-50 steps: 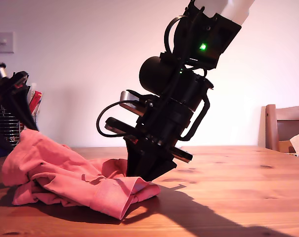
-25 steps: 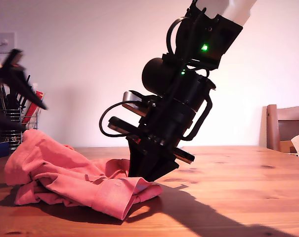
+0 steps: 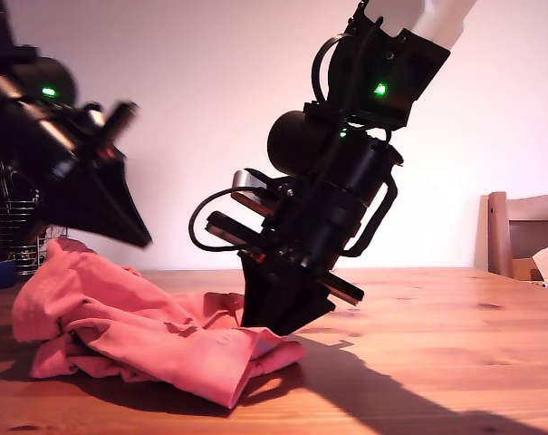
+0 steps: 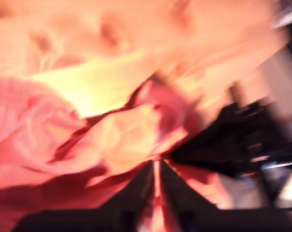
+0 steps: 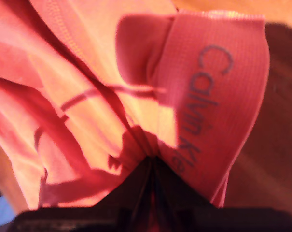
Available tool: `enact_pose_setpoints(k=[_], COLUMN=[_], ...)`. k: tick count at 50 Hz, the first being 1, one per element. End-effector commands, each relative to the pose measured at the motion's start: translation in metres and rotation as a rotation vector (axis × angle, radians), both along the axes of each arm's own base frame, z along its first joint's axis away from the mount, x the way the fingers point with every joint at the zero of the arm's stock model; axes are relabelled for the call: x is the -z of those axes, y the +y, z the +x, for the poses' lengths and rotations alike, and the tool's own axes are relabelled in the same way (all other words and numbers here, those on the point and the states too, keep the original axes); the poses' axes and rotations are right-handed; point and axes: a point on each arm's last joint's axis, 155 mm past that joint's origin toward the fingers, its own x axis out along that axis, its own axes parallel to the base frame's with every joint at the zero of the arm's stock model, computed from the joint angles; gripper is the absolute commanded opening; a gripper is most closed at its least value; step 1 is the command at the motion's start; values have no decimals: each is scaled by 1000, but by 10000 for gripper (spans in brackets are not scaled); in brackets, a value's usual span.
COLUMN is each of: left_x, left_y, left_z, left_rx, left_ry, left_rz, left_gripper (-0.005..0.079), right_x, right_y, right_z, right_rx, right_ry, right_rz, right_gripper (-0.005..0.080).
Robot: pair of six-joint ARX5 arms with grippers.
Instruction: Fold the underwear in front of you. After folding it, place it to the right side.
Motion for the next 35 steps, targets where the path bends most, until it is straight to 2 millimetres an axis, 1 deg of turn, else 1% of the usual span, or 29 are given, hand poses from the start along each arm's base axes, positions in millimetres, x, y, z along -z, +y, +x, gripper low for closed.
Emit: enact_pose_setpoints(k=[1, 11, 15, 18, 22, 30, 35], left_x=[24, 62, 73, 76, 80, 79, 78], left_y=[2, -9, -17, -23, -31, -57, -72], left_z=[-2, -19, -25, -27, -24, -34, -33], left_rx=[3, 60, 91, 109, 131, 197, 214], left_ry=[54, 150, 163, 148, 95, 51, 8], left_rz=[29, 65, 78, 103, 142, 152, 151], left_gripper=[-20, -20, -20, -20, -20, -20, -20], right_x=[35, 37, 38, 38, 39, 36, 32], right_y=[-29, -49, -59, -69, -85, -123, -142], right_z=[-23, -22, -25, -28, -29, -16, -6], right_rx=[24, 62, 62, 58, 50, 94, 125], right_ry=[115, 164, 189, 203, 205, 178, 149], right_rz=[-104, -135, -155, -184, -229, -320, -359], right_gripper=[-10, -11, -11, -10, -11, -10, -11])
